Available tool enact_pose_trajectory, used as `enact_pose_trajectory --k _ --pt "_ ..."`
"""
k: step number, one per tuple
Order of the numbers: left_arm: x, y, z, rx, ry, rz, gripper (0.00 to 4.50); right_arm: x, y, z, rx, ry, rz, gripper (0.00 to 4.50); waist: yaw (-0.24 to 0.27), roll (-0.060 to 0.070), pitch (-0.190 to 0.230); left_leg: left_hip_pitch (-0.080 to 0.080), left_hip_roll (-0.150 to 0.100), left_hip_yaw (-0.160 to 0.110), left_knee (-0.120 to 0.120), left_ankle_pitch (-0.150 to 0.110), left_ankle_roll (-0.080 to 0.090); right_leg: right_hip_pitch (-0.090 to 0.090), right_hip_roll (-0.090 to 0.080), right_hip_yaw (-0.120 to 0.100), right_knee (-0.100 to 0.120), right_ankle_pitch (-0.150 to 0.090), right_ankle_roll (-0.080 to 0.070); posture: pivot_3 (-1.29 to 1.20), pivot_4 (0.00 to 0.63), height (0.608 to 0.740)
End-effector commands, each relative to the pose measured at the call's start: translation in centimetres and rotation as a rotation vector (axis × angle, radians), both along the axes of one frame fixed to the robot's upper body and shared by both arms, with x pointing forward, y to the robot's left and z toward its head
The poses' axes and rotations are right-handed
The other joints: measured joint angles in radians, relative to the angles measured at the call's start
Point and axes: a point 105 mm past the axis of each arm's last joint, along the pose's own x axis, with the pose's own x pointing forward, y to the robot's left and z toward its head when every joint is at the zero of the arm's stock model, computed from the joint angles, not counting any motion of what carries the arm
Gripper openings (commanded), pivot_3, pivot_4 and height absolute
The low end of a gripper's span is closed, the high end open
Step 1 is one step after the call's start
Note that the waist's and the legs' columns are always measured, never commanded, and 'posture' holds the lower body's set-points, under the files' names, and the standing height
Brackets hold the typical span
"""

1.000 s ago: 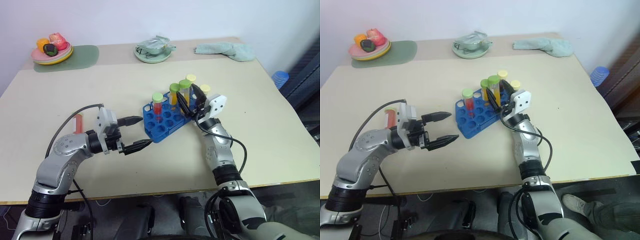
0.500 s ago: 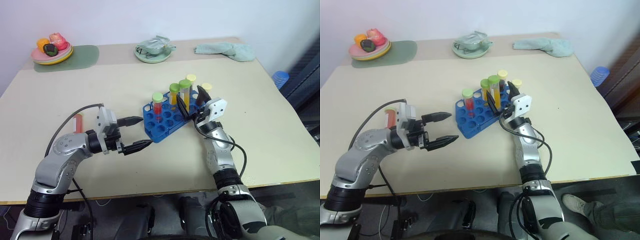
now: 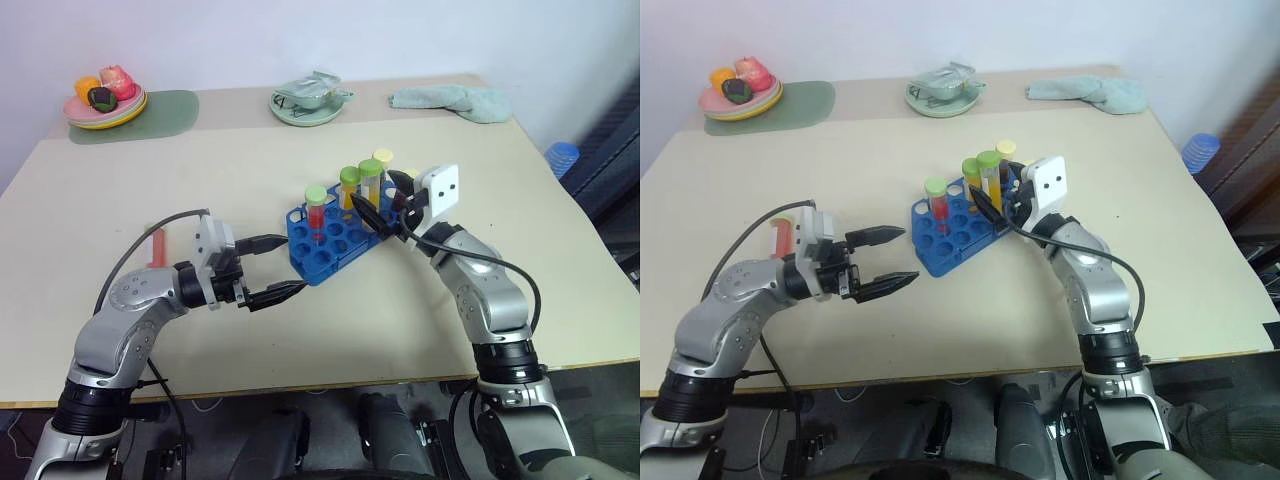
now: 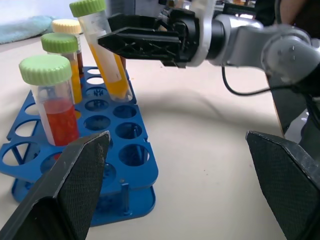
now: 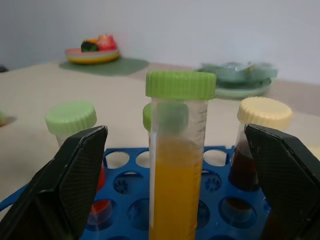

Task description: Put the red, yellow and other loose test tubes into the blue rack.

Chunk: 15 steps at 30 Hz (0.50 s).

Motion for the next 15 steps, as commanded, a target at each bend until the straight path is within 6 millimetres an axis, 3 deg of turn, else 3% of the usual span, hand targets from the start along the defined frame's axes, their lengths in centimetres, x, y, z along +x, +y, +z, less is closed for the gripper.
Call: enact_pose_trajectory --k 1,10,15 --pt "-0.1 0.0 0.4 -0.010 -0.027 -0.001 4.50 -0.2 0.5 2.1 0.021 0.003 0.048 4.48 0.000 0.000 0.000 0.000 0.000 0.000 0.000 0.000 0.000 0.000 0.000 0.000 0.000 0.000 0.000 0.00 0.150 0.740" --pt "-0.3 0.2 -0.2 -0.018 -0.020 0.011 4.50 0.6 0.2 2.1 -0.025 0.075 0.060 4.48 0.000 0.000 0.000 0.000 0.000 0.000 0.000 0.000 0.000 0.000 0.000 0.000 0.000 0.000 0.000 0.00 0.150 0.740" --pt "-0.4 0.2 -0.3 -0.019 -0.019 0.015 4.50 0.9 0.1 2.1 -0.045 0.077 0.056 2.07 0.001 0.000 0.000 0.000 0.000 0.000 0.000 0.000 0.000 0.000 -0.001 0.000 0.000 0.000 0.000 0.00 0.150 0.740"
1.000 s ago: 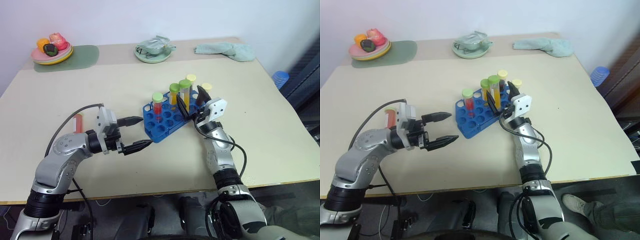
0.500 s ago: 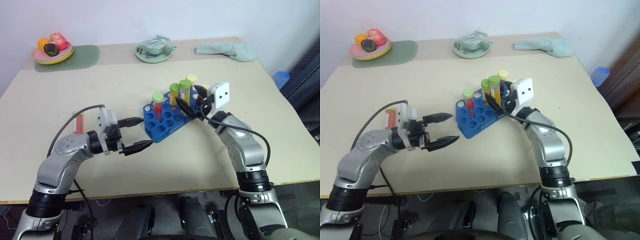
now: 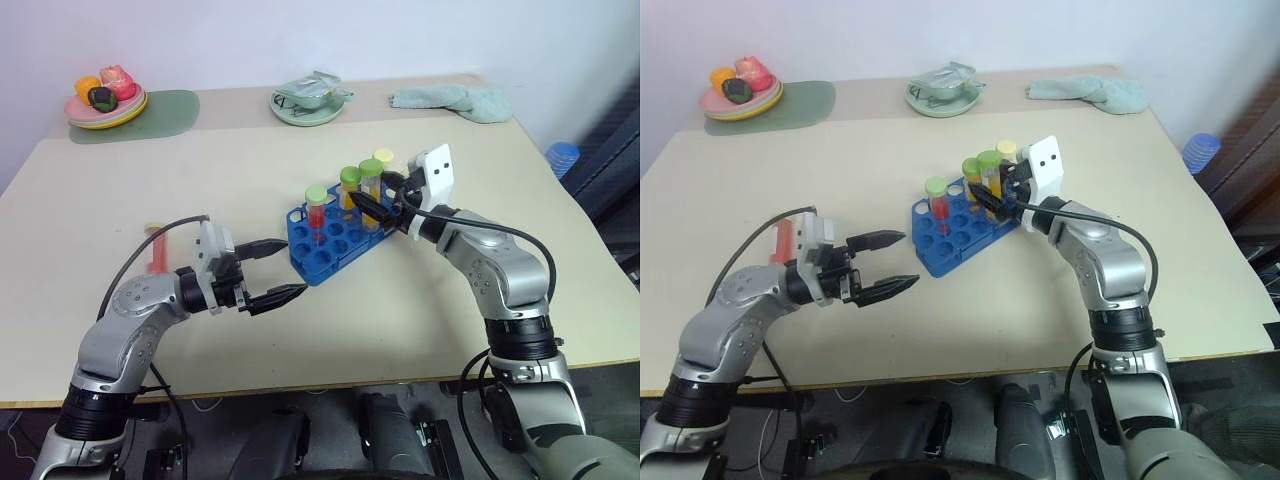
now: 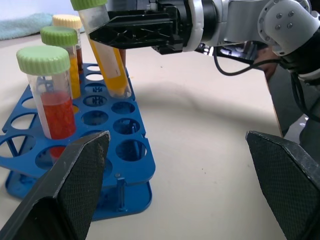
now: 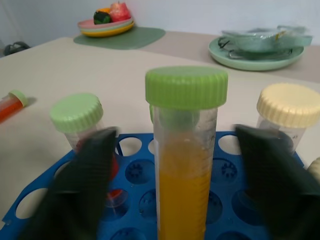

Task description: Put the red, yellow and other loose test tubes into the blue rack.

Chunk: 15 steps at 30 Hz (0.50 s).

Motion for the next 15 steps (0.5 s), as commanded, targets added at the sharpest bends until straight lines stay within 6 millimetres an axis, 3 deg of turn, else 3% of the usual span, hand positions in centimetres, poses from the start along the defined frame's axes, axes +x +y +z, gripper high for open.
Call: enact_pose_trajectory --k 1,15 --pt "-0.19 0.06 0.50 -0.008 -0.034 0.004 4.50 0.00 0.08 1.63 -0.007 -0.060 0.012 1.59 0.000 0.000 0.000 0.000 0.000 0.000 0.000 0.000 0.000 0.000 0.000 0.000 0.000 0.000 0.000 0.00 0.150 0.740" --pt "-0.06 -0.12 0.74 -0.009 -0.032 -0.002 4.50 -0.53 -0.12 1.74 0.008 -0.113 -0.015 1.59 0.001 0.000 0.000 0.000 0.000 0.000 0.000 0.000 0.000 0.000 0.000 0.000 0.000 0.000 0.000 0.00 0.150 0.740"
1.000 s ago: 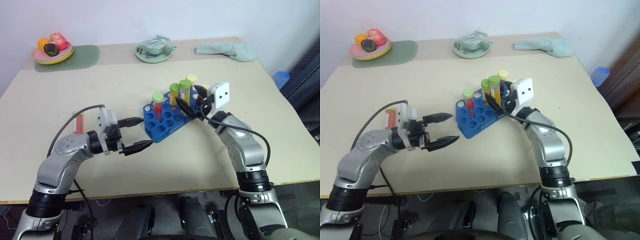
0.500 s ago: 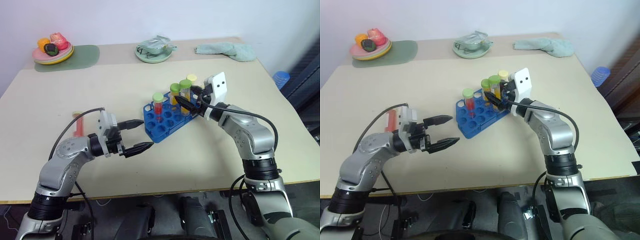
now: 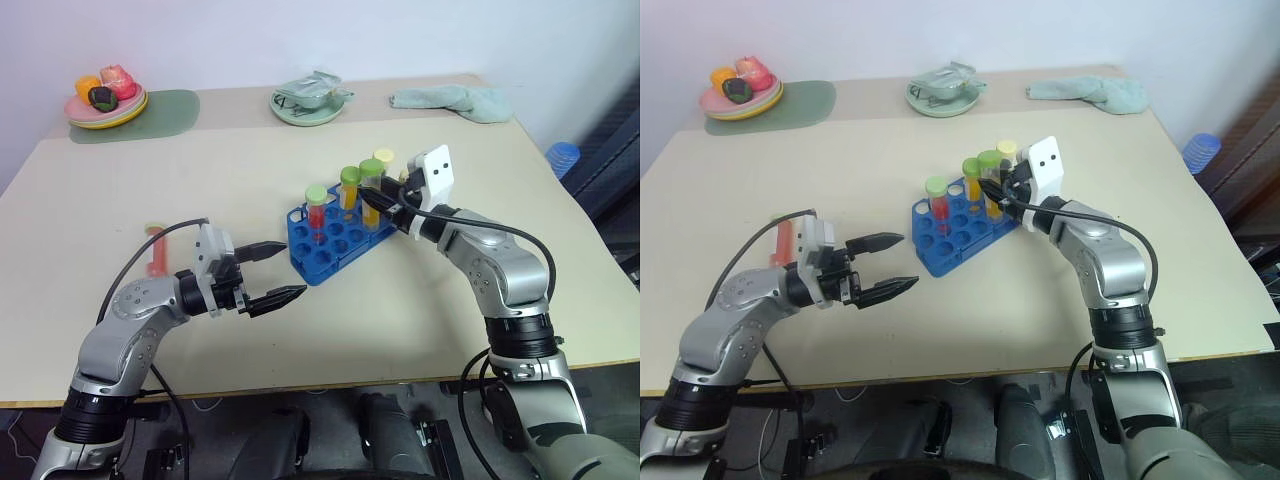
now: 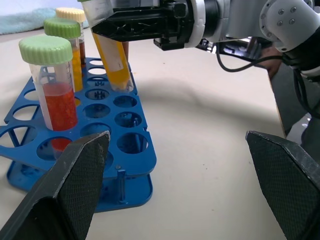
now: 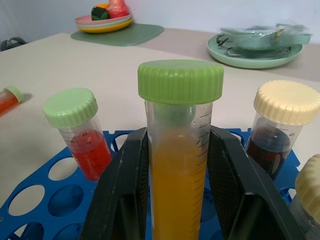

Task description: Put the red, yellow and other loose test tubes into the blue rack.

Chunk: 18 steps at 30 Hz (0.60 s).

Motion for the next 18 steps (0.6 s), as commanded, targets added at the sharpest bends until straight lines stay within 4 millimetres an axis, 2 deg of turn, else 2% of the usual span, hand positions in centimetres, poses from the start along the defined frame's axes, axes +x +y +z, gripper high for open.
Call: enact_pose_trajectory --k 1,4,18 --pt "-0.02 -0.26 1.03 -0.008 -0.042 -0.016 4.50 -0.50 0.07 1.74 0.019 -0.088 -0.004 1.59 0.000 0.000 0.000 0.000 0.000 0.000 0.000 0.000 0.000 0.000 0.000 0.000 0.000 0.000 0.000 0.00 0.150 0.740" --pt "0.05 -0.27 1.07 -0.007 -0.043 -0.020 4.50 -0.55 0.23 1.69 0.021 -0.092 -0.004 0.92 0.000 0.000 0.000 0.000 0.000 0.000 0.000 0.000 0.000 0.000 0.000 0.000 0.000 0.000 0.000 0.00 0.150 0.740" --pt "0.11 0.12 1.05 0.001 -0.041 -0.020 4.50 -1.26 -0.06 1.80 0.114 -0.163 -0.055 0.92 -0.001 0.000 0.000 0.000 0.000 0.000 0.000 0.000 0.000 0.000 0.000 0.000 0.000 0.000 0.000 0.00 0.150 0.740"
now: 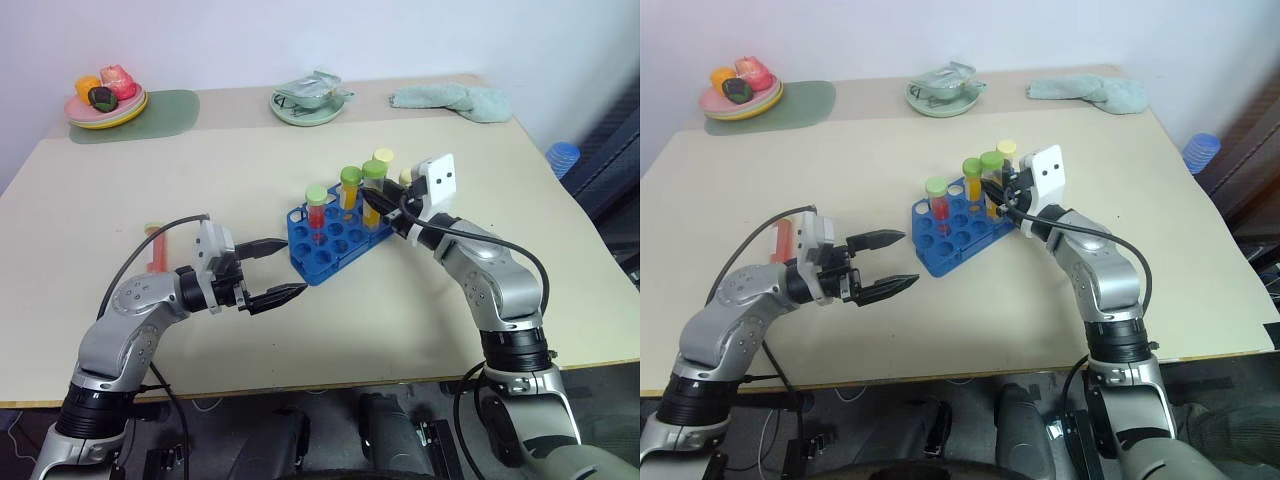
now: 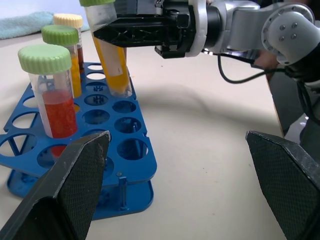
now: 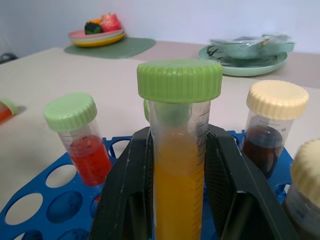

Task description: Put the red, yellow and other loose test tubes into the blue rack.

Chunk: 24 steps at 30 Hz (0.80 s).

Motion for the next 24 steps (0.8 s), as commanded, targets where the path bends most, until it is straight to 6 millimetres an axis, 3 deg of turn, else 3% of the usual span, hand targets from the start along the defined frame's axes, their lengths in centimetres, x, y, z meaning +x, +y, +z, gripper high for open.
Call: enact_pose_trajectory --k 1,15,18,21,24 --pt "0.0 0.2 0.7 -0.001 -0.030 -0.001 4.50 -0.7 -0.1 2.1 0.043 -0.116 -0.015 0.92 0.000 0.000 0.000 0.000 0.000 0.000 0.000 0.000 0.000 0.000 0.000 0.000 0.000 0.000 0.000 0.00 0.150 0.740" --pt "0.3 0.6 1.2 0.010 -0.041 0.007 4.50 -1.4 -1.3 -2.1 0.084 -0.120 -0.079 0.92 0.002 0.000 0.000 0.000 0.000 0.000 0.000 0.000 0.000 0.000 0.001 0.000 0.000 0.000 0.000 0.00 0.150 0.740" --pt "0.5 0.7 1.3 0.003 -0.044 0.022 4.50 -1.5 -1.3 -1.7 0.062 -0.156 -0.068 2.14 0.002 0.000 0.000 0.000 0.000 0.000 0.000 0.000 0.000 0.000 0.001 0.000 0.000 0.000 0.000 0.00 0.150 0.740" --pt "0.6 1.0 1.6 -0.025 -0.046 0.059 4.50 -1.6 -1.1 -0.5 0.022 -0.219 -0.074 3.64 -0.001 0.000 0.000 0.000 0.000 0.000 0.000 0.000 0.000 0.000 0.002 0.000 0.000 0.000 0.000 0.00 0.150 0.740" --pt "1.2 1.4 2.4 -0.095 -0.044 0.122 4.50 -2.1 -0.9 0.6 -0.030 -0.266 -0.035 3.64 -0.001 0.000 0.000 0.000 0.000 0.000 0.000 0.000 0.000 0.000 0.002 0.000 0.000 0.000 0.000 0.00 0.150 0.740"
